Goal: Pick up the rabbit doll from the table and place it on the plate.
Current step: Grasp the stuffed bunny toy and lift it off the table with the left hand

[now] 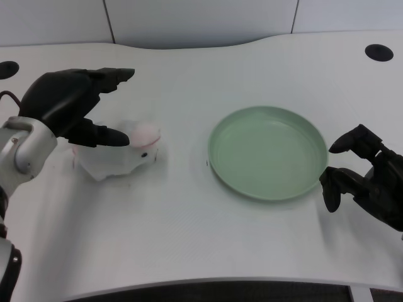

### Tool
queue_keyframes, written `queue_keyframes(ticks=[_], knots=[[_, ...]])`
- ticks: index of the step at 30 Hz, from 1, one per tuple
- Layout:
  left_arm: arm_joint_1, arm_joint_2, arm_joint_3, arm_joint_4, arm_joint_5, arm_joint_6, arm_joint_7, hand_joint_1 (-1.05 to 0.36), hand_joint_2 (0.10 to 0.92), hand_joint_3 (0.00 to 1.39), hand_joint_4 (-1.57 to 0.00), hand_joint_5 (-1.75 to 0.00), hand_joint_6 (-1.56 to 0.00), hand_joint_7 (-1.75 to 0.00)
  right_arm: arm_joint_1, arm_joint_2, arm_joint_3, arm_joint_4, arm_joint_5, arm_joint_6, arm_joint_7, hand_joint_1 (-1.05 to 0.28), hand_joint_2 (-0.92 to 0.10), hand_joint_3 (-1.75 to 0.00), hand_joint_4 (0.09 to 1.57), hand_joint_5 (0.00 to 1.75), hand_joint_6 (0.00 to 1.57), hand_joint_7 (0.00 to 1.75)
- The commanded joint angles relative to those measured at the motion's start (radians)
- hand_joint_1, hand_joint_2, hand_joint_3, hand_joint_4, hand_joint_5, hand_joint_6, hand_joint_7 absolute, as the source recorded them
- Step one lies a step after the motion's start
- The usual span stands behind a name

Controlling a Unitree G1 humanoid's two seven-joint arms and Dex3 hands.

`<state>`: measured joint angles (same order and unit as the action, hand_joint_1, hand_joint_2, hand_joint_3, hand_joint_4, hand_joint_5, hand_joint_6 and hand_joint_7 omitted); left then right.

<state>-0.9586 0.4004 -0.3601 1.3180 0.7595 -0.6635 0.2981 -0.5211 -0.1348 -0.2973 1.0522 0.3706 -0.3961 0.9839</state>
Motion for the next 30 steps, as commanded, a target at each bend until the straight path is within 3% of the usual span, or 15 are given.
queue_keyframes(ticks=[1, 8, 12, 15, 20, 22, 27, 30], knots=[[-0.023, -0.022, 0.002, 0.024, -0.040, 0.047, -0.044, -1.02, 0.921, 0.20, -0.28, 0.00, -0.25, 0.00, -0.005, -0.011, -0.003, -0.009, 0.003, -0.002, 0.001, -0.48, -0.92, -0.13, 0.84, 1.75, 0.63, 1.75], [-0.019, -0.066, -0.006, 0.044, -0.071, 0.132, -0.083, -1.01, 0.921, 0.20, -0.27, 0.00, -0.20, 0.00, -0.006, -0.010, 0.000, -0.010, -0.001, -0.010, 0.003, -0.48, -0.92, -0.13, 0.84, 1.75, 0.63, 1.75], [-0.014, -0.086, -0.018, 0.052, -0.069, 0.167, -0.088, -1.03, 0.921, 0.22, -0.24, 0.00, -0.17, 0.00, -0.003, -0.008, 0.004, -0.019, -0.006, -0.010, -0.008, -0.49, -0.92, -0.13, 0.84, 1.75, 0.63, 1.75], [-0.013, -0.101, -0.033, 0.058, -0.064, 0.196, -0.120, -1.05, 0.921, 0.23, -0.18, 0.00, -0.13, 0.00, -0.001, -0.005, 0.005, -0.026, -0.001, -0.008, -0.001, -0.51, -0.92, -0.12, 0.85, 1.75, 0.64, 1.75], [-0.018, -0.112, -0.072, 0.065, -0.040, 0.241, -0.136, -1.05, 0.921, 0.25, -0.15, 0.00, -0.11, 0.00, 0.009, -0.001, 0.008, -0.044, -0.003, -0.015, -0.005, -0.50, -0.92, -0.12, 0.85, 1.75, 0.64, 1.75], [-0.021, -0.113, -0.092, 0.067, -0.029, 0.254, -0.137, -1.05, 0.921, 0.22, -0.15, -0.01, -0.11, 0.00, 0.011, 0.000, 0.009, -0.050, 0.000, -0.011, -0.002, -0.51, -0.92, -0.12, 0.84, 1.75, 0.63, 1.75], [-0.030, -0.115, -0.149, 0.074, 0.021, 0.298, -0.141, -1.05, 0.921, 0.17, -0.20, -0.03, -0.12, -0.01, 0.013, 0.001, 0.008, -0.059, 0.010, -0.012, 0.028, -0.49, -0.92, -0.15, 0.83, 1.75, 0.61, 1.75], [-0.031, -0.117, -0.164, 0.076, 0.035, 0.314, -0.137, -1.05, 0.921, 0.14, -0.24, -0.04, -0.16, -0.02, 0.014, 0.003, 0.006, -0.063, 0.014, -0.010, 0.036, -0.49, -0.92, -0.16, 0.83, 1.75, 0.60, 1.75]])
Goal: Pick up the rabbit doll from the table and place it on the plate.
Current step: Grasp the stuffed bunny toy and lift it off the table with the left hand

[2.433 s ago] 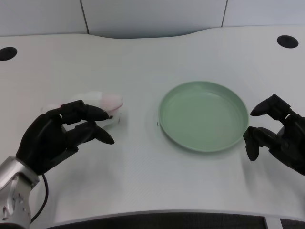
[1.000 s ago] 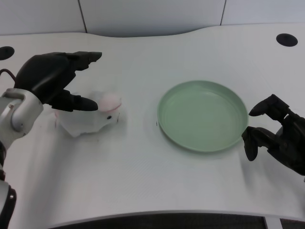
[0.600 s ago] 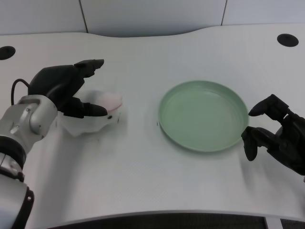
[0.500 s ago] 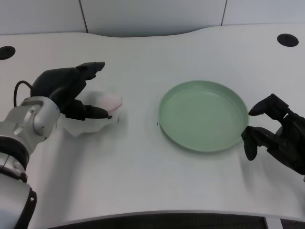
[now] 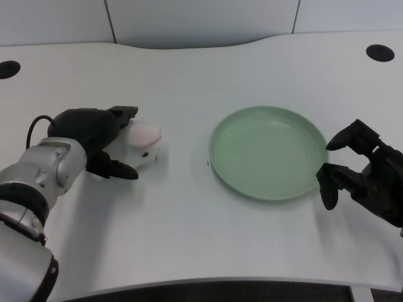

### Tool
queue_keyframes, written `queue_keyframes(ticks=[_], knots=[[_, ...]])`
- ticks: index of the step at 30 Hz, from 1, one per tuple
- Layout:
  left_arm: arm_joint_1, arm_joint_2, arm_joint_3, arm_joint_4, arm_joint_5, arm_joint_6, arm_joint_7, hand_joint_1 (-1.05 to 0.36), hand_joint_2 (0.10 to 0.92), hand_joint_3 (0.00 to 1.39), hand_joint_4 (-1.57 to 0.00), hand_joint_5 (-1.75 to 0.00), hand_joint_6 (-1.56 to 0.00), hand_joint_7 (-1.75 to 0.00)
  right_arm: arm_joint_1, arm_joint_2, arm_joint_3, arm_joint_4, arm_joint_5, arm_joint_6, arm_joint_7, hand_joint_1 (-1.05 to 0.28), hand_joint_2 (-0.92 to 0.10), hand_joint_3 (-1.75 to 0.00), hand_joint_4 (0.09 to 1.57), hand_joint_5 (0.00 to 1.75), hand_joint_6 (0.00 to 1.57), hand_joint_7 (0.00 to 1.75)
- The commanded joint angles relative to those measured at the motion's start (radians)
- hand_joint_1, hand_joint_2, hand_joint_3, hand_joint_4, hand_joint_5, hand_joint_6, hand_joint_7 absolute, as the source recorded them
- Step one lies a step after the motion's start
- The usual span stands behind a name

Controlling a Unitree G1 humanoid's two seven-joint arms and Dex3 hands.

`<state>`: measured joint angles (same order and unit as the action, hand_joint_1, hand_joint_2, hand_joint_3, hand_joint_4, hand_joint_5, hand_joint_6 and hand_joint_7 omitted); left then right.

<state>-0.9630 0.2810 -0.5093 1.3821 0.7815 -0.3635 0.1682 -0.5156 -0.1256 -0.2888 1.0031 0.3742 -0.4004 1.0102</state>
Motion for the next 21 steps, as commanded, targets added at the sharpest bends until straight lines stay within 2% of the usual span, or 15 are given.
queue_keyframes(ticks=[1, 2, 4, 11, 13, 15, 16, 17, 18, 19, 21], knots=[[-0.025, 0.002, -0.024, 0.013, 0.023, 0.019, 0.007, -1.05, 0.921, 0.14, -0.24, -0.04, -0.16, -0.02, 0.011, -0.004, -0.002, -0.020, 0.011, -0.004, 0.008, -0.49, -0.92, -0.16, 0.83, 1.75, 0.60, 1.75], [-0.022, 0.000, -0.032, 0.014, 0.031, 0.026, 0.022, -1.03, 0.921, 0.11, -0.43, -0.14, -0.21, -0.03, 0.013, -0.002, -0.003, -0.026, 0.013, 0.001, 0.010, -0.51, -0.92, -0.15, 0.83, 1.75, 0.61, 1.75], [-0.020, -0.003, -0.042, 0.015, 0.039, 0.038, 0.037, -1.01, 0.921, 0.09, -0.56, -0.22, -0.27, -0.04, 0.015, 0.001, -0.004, -0.035, 0.020, 0.009, 0.019, -0.51, -0.92, -0.15, 0.84, 1.75, 0.62, 1.75], [-0.011, -0.029, -0.031, 0.018, 0.024, 0.042, 0.058, -0.89, 0.920, 0.02, -0.59, -0.15, -0.43, -0.03, 0.031, 0.007, -0.005, -0.073, 0.035, 0.025, 0.026, -0.51, -0.92, -0.14, 0.85, 1.75, 0.64, 1.75], [-0.008, -0.038, -0.022, 0.018, 0.017, 0.042, 0.068, -0.86, 0.906, 0.00, -0.65, -0.15, -0.49, -0.04, 0.037, 0.007, -0.005, -0.085, 0.039, 0.031, 0.030, -0.51, -0.92, -0.15, 0.86, 1.75, 0.65, 1.75], [-0.005, -0.047, -0.015, 0.018, 0.017, 0.045, 0.097, -0.82, 0.900, 0.00, -0.81, -0.22, -0.66, -0.08, 0.042, 0.006, -0.007, -0.094, 0.046, 0.039, 0.036, -0.52, -0.92, -0.14, 0.86, 1.75, 0.65, 1.75], [-0.003, -0.051, -0.014, 0.017, 0.019, 0.046, 0.121, -0.80, 0.906, 0.00, -0.87, -0.28, -0.74, -0.08, 0.044, 0.007, -0.009, -0.098, 0.053, 0.045, 0.041, -0.53, -0.92, -0.14, 0.86, 1.75, 0.65, 1.75], [-0.002, -0.055, -0.014, 0.017, 0.022, 0.047, 0.141, -0.78, 0.913, 0.01, -0.86, -0.46, -0.84, -0.06, 0.045, 0.008, -0.009, -0.102, 0.057, 0.048, 0.043, -0.52, -0.92, -0.14, 0.86, 1.75, 0.64, 1.75], [-0.002, -0.058, -0.015, 0.018, 0.024, 0.050, 0.158, -0.76, 0.918, 0.05, -0.81, -0.78, -0.96, -0.06, 0.047, 0.008, -0.009, -0.107, 0.060, 0.053, 0.042, -0.52, -0.92, -0.13, 0.86, 1.75, 0.64, 1.75], [-0.003, -0.062, -0.020, 0.018, 0.031, 0.057, 0.173, -0.75, 0.919, 0.07, -0.79, -0.92, -1.02, -0.07, 0.049, 0.009, -0.009, -0.112, 0.060, 0.053, 0.041, -0.53, -0.92, -0.13, 0.86, 1.75, 0.64, 1.75], [-0.007, -0.065, -0.031, 0.019, 0.043, 0.068, 0.200, -0.72, 0.921, 0.15, -0.85, -1.10, -1.16, -0.12, 0.050, 0.011, -0.009, -0.118, 0.062, 0.052, 0.042, -0.51, -0.92, -0.14, 0.86, 1.75, 0.64, 1.75]])
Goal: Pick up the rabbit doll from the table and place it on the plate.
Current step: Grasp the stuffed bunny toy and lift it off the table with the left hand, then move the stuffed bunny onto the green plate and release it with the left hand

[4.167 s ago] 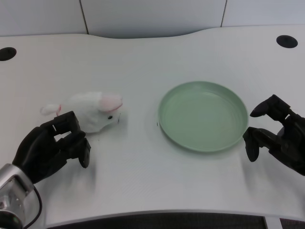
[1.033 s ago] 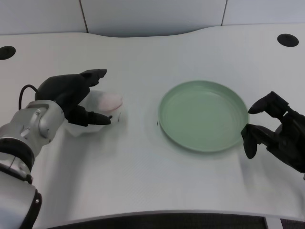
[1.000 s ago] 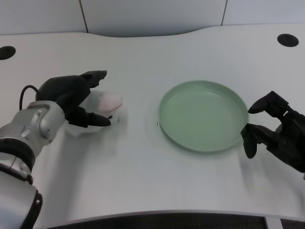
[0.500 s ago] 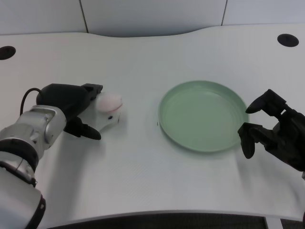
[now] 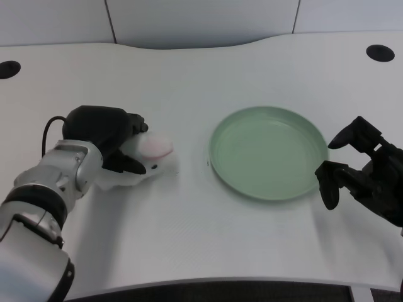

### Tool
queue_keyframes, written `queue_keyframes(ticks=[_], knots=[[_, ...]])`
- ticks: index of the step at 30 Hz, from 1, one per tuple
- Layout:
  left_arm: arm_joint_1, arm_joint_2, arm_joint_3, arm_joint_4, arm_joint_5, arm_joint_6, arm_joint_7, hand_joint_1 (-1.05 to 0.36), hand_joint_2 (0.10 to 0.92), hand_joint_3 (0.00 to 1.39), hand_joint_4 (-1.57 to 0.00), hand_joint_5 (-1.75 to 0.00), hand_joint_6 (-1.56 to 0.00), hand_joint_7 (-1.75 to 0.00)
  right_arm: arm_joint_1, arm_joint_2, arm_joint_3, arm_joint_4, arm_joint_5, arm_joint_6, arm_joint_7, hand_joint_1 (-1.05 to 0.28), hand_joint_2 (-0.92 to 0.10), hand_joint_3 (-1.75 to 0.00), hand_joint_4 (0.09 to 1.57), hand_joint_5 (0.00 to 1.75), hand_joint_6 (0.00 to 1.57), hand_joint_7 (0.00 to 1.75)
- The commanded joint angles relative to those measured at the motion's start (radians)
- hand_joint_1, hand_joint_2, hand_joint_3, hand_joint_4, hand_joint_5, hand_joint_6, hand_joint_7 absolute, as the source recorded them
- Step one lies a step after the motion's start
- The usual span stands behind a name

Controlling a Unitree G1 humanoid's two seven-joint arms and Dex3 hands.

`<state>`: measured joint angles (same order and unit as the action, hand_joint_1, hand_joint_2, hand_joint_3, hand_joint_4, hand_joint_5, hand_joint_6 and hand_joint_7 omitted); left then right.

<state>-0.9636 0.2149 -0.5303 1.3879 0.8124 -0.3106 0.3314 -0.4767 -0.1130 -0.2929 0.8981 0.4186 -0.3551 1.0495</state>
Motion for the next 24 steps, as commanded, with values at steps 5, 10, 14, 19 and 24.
queue_keyframes(ticks=[5, 10, 14, 19, 24], knots=[[-0.020, 0.006, -0.013, 0.013, 0.014, -0.001, 0.076, -0.65, 0.921, 0.25, -0.95, -1.09, -1.23, -0.17, 0.009, 0.000, -0.010, -0.010, 0.029, 0.013, 0.016, -0.51, -0.92, -0.14, 0.85, 1.75, 0.64, 1.75], [-0.060, 0.037, -0.004, 0.010, 0.009, -0.025, 0.082, -0.66, 0.921, 0.35, -0.87, -1.25, -1.11, -0.36, 0.010, 0.000, -0.010, -0.018, 0.030, 0.027, 0.010, -0.48, -0.92, -0.14, 0.86, 1.75, 0.64, 1.75], [-0.091, 0.065, -0.015, 0.010, 0.021, -0.036, 0.085, -0.65, 0.921, 0.37, -0.84, -1.28, -0.88, -0.75, 0.007, -0.004, -0.013, -0.005, 0.029, 0.021, 0.020, -0.49, -0.92, -0.14, 0.85, 1.75, 0.63, 1.75], [-0.137, 0.101, -0.030, 0.006, 0.033, -0.079, 0.120, -0.62, 0.921, 0.32, -0.88, -1.20, -0.86, -0.83, 0.003, -0.005, -0.011, -0.004, 0.023, 0.025, 0.007, -0.51, -0.92, -0.13, 0.84, 1.75, 0.63, 1.75], [-0.184, 0.098, -0.020, 0.002, 0.022, -0.105, 0.143, -0.60, 0.921, 0.26, -0.92, -1.23, -0.98, -0.67, 0.006, -0.001, -0.002, -0.012, 0.011, 0.014, -0.011, -0.49, -0.92, -0.13, 0.85, 1.75, 0.63, 1.75]])
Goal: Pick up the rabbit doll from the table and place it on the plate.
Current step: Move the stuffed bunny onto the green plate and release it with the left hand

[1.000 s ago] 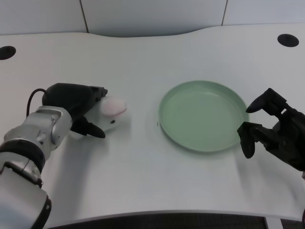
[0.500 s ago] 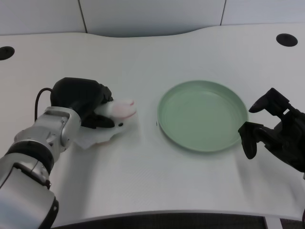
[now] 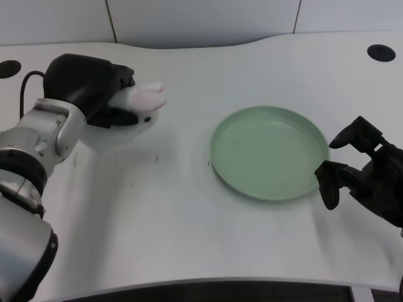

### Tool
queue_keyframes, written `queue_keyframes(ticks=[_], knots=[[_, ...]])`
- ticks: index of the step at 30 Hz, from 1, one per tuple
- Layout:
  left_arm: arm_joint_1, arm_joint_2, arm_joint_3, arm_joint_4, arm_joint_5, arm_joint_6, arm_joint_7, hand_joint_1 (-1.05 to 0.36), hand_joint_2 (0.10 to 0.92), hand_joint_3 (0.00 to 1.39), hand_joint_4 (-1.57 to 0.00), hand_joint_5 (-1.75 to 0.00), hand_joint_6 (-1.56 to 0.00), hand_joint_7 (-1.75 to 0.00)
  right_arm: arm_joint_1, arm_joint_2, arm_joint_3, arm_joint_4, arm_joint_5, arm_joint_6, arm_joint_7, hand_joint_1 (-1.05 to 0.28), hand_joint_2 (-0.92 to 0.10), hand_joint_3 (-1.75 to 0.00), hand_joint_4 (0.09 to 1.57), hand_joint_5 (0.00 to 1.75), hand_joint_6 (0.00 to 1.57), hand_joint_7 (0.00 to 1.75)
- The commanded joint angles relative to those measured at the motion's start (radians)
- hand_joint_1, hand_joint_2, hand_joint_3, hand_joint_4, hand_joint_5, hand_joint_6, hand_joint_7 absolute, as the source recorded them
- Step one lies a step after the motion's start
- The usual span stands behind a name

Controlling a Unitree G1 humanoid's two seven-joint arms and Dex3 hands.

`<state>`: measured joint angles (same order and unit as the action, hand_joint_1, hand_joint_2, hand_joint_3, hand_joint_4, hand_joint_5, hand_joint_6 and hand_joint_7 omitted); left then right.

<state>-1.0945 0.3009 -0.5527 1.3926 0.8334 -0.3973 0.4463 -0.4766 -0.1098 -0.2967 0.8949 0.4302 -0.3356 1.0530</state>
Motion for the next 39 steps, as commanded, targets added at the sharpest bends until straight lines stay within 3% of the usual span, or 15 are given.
queue_keyframes(ticks=[1, 3, 5, 8, 9, 11, 15, 22, 27, 28, 32, 35, 39], knots=[[-0.061, 0.008, 0.006, -0.004, -0.004, -0.024, 0.029, -0.61, 0.921, 0.26, -0.86, -1.41, -0.89, -0.96, 0.007, -0.003, 0.004, -0.012, -0.002, -0.006, -0.018, -0.49, -0.92, -0.13, 0.85, 1.75, 0.63, 1.75], [-0.074, -0.005, 0.015, -0.005, -0.014, -0.035, 0.024, -0.61, 0.921, 0.25, -0.84, -1.52, -0.82, -1.16, 0.009, 0.000, 0.008, -0.015, -0.003, -0.005, -0.024, -0.48, -0.92, -0.13, 0.85, 1.75, 0.63, 1.75], [-0.088, -0.032, 0.028, -0.006, -0.031, -0.052, 0.006, -0.61, 0.921, 0.25, -0.80, -1.70, -0.71, -1.49, 0.009, 0.003, 0.011, -0.016, -0.003, -0.012, -0.025, -0.49, -0.92, -0.13, 0.85, 1.75, 0.64, 1.75], [-0.098, -0.067, 0.037, -0.007, -0.045, -0.080, -0.001, -0.61, 0.921, 0.25, -0.82, -1.74, -0.68, -1.60, 0.011, 0.007, 0.018, -0.020, -0.010, -0.031, -0.031, -0.48, -0.92, -0.15, 0.85, 1.75, 0.64, 1.75], [-0.102, -0.082, 0.031, -0.008, -0.040, -0.080, 0.003, -0.61, 0.921, 0.25, -0.82, -1.74, -0.67, -1.63, 0.012, 0.009, 0.018, -0.023, -0.009, -0.029, -0.032, -0.48, -0.92, -0.16, 0.85, 1.75, 0.64, 1.75], [-0.109, -0.108, 0.018, -0.008, -0.029, -0.079, 0.013, -0.64, 0.921, 0.29, -0.81, -1.75, -0.66, -1.61, 0.013, 0.014, 0.019, -0.028, -0.005, -0.020, -0.036, -0.49, -0.91, -0.16, 0.85, 1.75, 0.64, 1.75], [-0.116, -0.156, 0.010, -0.009, -0.028, -0.092, 0.012, -0.65, 0.921, 0.32, -0.82, -1.75, -0.65, -1.65, 0.016, 0.019, 0.023, -0.037, -0.004, -0.019, -0.038, -0.49, -0.91, -0.15, 0.85, 1.75, 0.65, 1.75], [-0.112, -0.255, -0.004, -0.009, -0.023, -0.113, 0.009, -0.66, 0.921, 0.34, -0.86, -1.75, -0.65, -1.74, 0.030, 0.027, 0.033, -0.058, -0.010, -0.039, -0.050, -0.50, -0.92, -0.14, 0.86, 1.75, 0.65, 1.75], [-0.108, -0.293, -0.032, -0.007, -0.005, -0.114, 0.013, -0.70, 0.921, 0.43, -0.87, -1.75, -0.65, -1.74, 0.031, 0.030, 0.037, -0.065, -0.007, -0.030, -0.054, -0.50, -0.92, -0.14, 0.87, 1.75, 0.66, 1.75], [-0.108, -0.302, -0.039, -0.007, -0.003, -0.112, 0.011, -0.70, 0.921, 0.44, -0.87, -1.75, -0.65, -1.73, 0.031, 0.031, 0.036, -0.064, -0.006, -0.029, -0.053, -0.50, -0.92, -0.14, 0.87, 1.75, 0.66, 1.75], [-0.101, -0.331, -0.054, -0.006, 0.001, -0.102, 0.015, -0.67, 0.921, 0.38, -0.88, -1.68, -0.76, -1.44, 0.030, 0.036, 0.036, -0.064, -0.005, -0.037, -0.048, -0.51, -0.92, -0.13, 0.87, 1.75, 0.66, 1.75], [-0.099, -0.347, -0.069, -0.004, 0.006, -0.092, -0.001, -0.68, 0.921, 0.39, -0.85, -1.74, -0.72, -1.60, 0.033, 0.038, 0.039, -0.072, -0.006, -0.039, -0.049, -0.52, -0.92, -0.13, 0.87, 1.75, 0.66, 1.75], [-0.097, -0.357, -0.092, -0.003, 0.016, -0.077, -0.002, -0.68, 0.921, 0.40, -0.85, -1.73, -0.71, -1.60, 0.027, 0.038, 0.037, -0.062, -0.004, -0.047, -0.039, -0.53, -0.92, -0.13, 0.87, 1.75, 0.66, 1.75]])
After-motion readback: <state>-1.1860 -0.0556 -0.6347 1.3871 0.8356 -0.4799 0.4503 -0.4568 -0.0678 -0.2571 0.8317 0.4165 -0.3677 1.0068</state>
